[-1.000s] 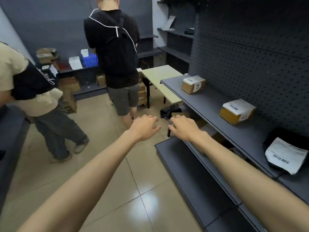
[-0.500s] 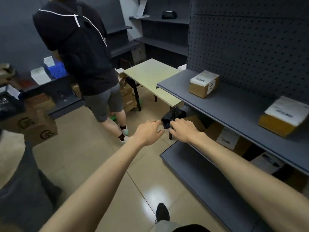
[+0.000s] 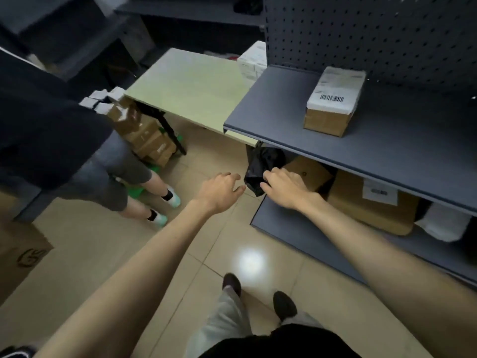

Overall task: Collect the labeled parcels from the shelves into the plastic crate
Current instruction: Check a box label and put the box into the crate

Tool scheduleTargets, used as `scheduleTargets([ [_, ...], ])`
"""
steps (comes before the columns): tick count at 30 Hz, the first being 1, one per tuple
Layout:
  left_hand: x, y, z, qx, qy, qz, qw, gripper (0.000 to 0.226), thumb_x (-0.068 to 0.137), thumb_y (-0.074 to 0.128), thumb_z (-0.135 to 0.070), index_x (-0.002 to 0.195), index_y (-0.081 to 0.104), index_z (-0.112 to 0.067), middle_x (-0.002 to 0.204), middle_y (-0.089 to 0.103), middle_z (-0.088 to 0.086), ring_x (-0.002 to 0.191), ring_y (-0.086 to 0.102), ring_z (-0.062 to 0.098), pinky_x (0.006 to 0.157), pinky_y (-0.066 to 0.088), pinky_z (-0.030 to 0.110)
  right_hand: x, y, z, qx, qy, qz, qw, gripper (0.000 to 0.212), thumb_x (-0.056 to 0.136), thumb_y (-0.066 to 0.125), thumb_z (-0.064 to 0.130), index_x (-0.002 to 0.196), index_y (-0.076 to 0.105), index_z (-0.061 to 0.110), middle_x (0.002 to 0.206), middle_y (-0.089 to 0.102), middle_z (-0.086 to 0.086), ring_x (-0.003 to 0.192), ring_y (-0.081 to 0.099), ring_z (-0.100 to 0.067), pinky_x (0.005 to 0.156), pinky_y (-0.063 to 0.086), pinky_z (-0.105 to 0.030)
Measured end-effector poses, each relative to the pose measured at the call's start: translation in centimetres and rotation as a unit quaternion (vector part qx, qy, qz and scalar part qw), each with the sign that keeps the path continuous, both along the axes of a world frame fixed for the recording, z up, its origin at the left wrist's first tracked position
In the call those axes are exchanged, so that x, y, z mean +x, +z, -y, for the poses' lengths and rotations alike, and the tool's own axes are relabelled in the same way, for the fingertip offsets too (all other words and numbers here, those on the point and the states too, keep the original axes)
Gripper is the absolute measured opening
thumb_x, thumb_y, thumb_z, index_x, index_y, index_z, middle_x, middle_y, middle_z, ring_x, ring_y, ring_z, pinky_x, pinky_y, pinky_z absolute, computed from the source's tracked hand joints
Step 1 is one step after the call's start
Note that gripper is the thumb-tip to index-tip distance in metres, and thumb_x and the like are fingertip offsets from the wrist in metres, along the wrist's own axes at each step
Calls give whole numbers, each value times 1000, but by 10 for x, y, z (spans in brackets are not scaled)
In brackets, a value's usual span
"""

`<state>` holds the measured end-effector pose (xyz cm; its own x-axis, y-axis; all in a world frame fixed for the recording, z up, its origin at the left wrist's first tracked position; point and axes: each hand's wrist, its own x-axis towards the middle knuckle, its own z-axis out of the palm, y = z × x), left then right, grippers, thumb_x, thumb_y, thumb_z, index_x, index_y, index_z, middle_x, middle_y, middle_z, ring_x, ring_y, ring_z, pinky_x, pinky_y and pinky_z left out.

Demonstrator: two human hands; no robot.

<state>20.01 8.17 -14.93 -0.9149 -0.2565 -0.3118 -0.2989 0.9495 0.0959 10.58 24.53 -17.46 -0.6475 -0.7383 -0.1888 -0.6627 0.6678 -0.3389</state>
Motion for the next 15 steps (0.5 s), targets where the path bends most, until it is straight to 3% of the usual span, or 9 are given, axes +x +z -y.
scheduleTargets([
  [8, -80, -70, 56, 70, -104, 14, 992, 37, 103, 45, -40, 129, 58, -16, 125, 62, 10, 119, 56, 35, 94, 47, 44, -23, -57, 37, 31, -199, 84, 976, 34, 103, 37, 36, 118, 56, 12, 122, 56, -15, 115, 54, -36, 87, 43, -43],
  [11, -98, -103, 82, 103, -116, 24, 988, 38, 103, 46, -39, 131, 57, -16, 124, 61, 12, 119, 56, 36, 97, 48, 46, -27, -87, 59, 11, -267, 124, 956, 28, 103, 39, 36, 109, 55, 14, 114, 59, -15, 107, 57, -36, 84, 46, -43],
  [15, -115, -146, 111, 126, -128, 45, 983, 38, 103, 48, -36, 133, 57, -15, 128, 59, 15, 121, 54, 38, 98, 47, 48, -33, -130, 91, -26, -317, 138, 938, 32, 102, 45, 33, 119, 57, 8, 114, 63, -16, 106, 60, -36, 77, 45, -38],
])
